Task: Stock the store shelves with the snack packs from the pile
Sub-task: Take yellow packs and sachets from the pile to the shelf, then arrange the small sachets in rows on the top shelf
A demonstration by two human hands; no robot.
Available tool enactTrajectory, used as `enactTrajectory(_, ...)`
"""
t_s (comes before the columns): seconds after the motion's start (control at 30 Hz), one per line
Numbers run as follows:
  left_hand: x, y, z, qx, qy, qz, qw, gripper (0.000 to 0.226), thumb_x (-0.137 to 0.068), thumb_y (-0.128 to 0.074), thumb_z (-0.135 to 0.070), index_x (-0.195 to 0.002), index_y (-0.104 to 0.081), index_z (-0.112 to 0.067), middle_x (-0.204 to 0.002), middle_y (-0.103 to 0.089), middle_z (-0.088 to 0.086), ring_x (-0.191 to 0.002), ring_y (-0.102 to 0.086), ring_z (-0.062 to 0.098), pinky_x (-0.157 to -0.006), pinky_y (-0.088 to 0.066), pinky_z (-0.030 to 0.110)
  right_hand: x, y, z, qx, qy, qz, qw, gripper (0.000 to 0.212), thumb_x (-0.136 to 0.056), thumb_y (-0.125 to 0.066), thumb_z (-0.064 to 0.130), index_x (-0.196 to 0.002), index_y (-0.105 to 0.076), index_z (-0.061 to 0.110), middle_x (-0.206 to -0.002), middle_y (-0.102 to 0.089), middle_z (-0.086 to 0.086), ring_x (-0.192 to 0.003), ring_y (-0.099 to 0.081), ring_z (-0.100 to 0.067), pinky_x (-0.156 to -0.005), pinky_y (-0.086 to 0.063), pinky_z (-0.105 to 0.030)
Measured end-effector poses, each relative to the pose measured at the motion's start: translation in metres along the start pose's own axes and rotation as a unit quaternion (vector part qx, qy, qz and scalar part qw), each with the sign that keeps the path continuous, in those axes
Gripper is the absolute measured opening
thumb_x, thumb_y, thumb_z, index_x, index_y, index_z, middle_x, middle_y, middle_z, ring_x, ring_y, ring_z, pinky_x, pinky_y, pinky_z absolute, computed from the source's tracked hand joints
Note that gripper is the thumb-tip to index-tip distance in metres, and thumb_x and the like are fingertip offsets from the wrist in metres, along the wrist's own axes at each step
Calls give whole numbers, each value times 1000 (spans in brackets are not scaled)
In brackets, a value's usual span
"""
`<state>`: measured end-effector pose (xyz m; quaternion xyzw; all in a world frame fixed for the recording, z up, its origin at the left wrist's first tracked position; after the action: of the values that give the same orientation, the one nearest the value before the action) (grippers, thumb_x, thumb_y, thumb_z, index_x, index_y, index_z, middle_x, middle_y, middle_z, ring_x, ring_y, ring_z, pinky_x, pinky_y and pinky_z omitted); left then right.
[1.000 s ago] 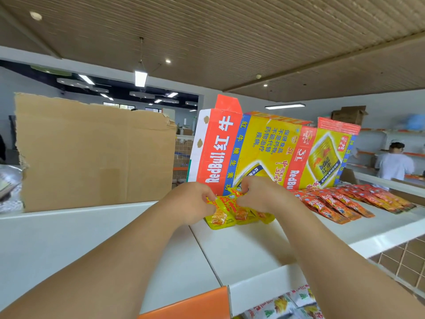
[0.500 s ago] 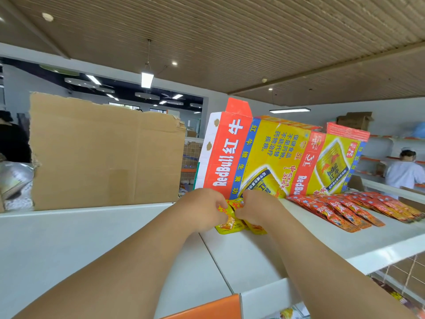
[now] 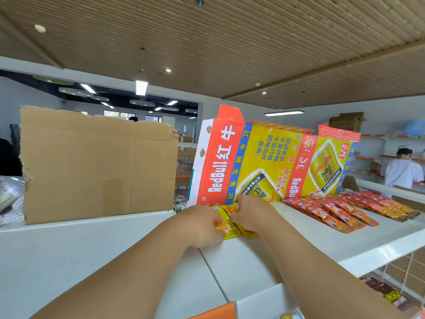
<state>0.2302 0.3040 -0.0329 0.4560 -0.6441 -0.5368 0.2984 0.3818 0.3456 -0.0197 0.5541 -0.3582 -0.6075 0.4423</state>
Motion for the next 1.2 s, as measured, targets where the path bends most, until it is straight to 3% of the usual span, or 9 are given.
enactTrajectory(0.2, 4, 1, -5, -2, -10, 11, 1000, 51, -90, -65, -42, -141, -56, -38, -142, -52, -2, -122, -54, 20, -101, -50, 31, 2, 1, -3, -6, -4, 7, 1000, 29, -80, -64, 33, -71, -38, 26, -70, -46, 7, -78, -54, -21, -53, -34, -28)
enactTrajectory(0.37, 4, 0, -7, -14, -15, 18, 1000, 51, -88, -65, -43, -139, -57, -39, -136, -55, -2, -117, -55, 21, -97, -51, 32, 3, 1, -3, -6, -6, 12, 1000, 21, -83, -64, 35, -85, -45, 25, -72, -44, 8, -83, -54, -21, -65, -41, -29)
enactTrajectory(0.6, 2, -1, -5, -16, -18, 19, 1000, 48, -87, -65, -43, -135, -60, -40, -124, -58, -4, -111, -56, 20, -91, -52, 30, 5, 3, -4, -4, -13, 24, 1000, 31, -82, -63, 35, -71, -35, 28, -71, -45, 8, -80, -54, -21, -60, -37, -28)
enactTrajectory(0.87, -3, -6, 1, -38, -4, 29, 999, 65, -89, -63, -49, -150, -43, -38, -154, -43, -5, -137, -44, 21, -110, -43, 35, 7, 4, -6, -26, -19, 33, 999, 29, -81, -65, 33, -72, -39, 26, -72, -47, 6, -78, -54, -21, -51, -33, -27)
enactTrajectory(1.07, -6, -7, 4, -28, 1, 22, 999, 67, -91, -62, -54, -152, -41, -36, -157, -40, -6, -139, -42, 20, -112, -40, 32, 7, 4, -6, -34, -14, 47, 998, 21, -81, -64, 34, -79, -46, 24, -74, -51, 5, -83, -59, -22, -60, -40, -28)
enactTrajectory(1.2, -4, -2, 9, 1, 6, 4, 1000, 63, -85, -64, -60, -143, -51, -39, -145, -52, -9, -128, -51, 17, -107, -45, 32, 8, 10, -7, -43, -13, 26, 999, 20, -84, -64, 39, -83, -49, 25, -85, -56, 3, -92, -60, -24, -72, -49, -31)
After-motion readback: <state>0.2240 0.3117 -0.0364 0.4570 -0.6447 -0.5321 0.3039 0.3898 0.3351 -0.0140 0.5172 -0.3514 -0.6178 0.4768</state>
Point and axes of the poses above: each hand's wrist, its own x-axis away from the middle knuckle, its own y-axis out of the back of the hand, z = x × y, the point moved 7 cm from there along -x, towards the middle knuckle
